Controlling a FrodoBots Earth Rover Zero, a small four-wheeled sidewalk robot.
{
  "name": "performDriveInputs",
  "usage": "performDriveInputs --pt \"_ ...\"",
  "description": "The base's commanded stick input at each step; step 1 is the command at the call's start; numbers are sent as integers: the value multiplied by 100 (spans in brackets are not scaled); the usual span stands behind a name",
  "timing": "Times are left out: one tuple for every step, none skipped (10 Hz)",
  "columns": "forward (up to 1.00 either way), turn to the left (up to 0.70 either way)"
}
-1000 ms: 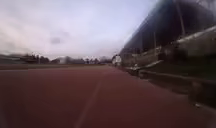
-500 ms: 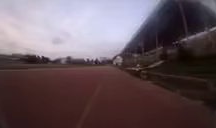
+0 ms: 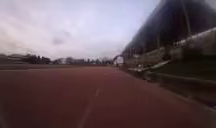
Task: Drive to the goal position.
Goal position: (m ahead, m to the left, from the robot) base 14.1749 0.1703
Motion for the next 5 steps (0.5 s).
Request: performDriveInputs --pt "70 0" --pt "70 0" --pt "70 0" --pt "70 0" --pt "70 0"
